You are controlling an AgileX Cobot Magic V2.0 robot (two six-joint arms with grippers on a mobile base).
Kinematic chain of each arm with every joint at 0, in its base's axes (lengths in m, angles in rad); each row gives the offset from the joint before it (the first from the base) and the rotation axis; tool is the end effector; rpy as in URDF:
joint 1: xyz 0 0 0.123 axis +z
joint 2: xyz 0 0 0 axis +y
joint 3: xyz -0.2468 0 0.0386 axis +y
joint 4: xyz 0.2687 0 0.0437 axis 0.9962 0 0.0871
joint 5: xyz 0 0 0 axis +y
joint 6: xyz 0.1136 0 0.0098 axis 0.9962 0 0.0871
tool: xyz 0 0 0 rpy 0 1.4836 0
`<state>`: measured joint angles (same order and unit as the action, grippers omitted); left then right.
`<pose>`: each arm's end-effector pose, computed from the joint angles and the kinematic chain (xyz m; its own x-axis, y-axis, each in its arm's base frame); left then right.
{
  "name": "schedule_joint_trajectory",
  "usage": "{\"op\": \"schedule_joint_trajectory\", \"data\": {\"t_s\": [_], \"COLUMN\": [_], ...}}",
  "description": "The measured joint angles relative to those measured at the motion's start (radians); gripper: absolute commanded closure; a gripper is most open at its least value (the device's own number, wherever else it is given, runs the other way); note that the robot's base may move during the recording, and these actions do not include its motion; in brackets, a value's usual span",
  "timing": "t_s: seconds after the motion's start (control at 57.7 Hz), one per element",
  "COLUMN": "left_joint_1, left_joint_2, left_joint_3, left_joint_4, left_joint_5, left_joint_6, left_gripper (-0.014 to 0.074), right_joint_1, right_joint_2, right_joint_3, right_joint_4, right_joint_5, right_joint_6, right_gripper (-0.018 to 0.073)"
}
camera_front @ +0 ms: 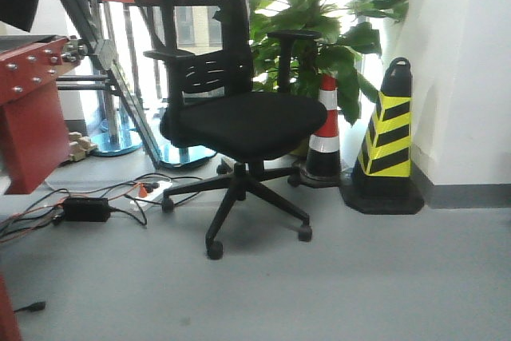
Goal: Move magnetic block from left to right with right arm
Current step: 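Drive the base toward the office chair and traffic cones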
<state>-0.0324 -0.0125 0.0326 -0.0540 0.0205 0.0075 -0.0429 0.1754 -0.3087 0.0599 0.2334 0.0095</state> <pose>0.1361 -0.0045 0.2020 0.0450 -0.0480 -0.9978 0.0356 0.9983 -0.0464 0.1382 -0.0043 0.2815 -0.0105 0.0682 -0.9976 0.0298 0.9972 0.0679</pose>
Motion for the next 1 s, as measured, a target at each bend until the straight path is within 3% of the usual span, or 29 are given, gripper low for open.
{"op": "schedule_joint_trajectory", "data": {"t_s": [1.005], "left_joint_1": [0.000], "left_joint_2": [0.000], "left_joint_3": [0.000], "left_joint_4": [0.000], "left_joint_5": [0.000], "left_joint_6": [0.000], "left_gripper": [0.0722], "right_joint_1": [0.000], "right_joint_2": [0.000], "right_joint_3": [0.000], "right_joint_4": [0.000], "right_joint_5": [0.000], "right_joint_6": [0.000], "right_gripper": [0.0241]}}
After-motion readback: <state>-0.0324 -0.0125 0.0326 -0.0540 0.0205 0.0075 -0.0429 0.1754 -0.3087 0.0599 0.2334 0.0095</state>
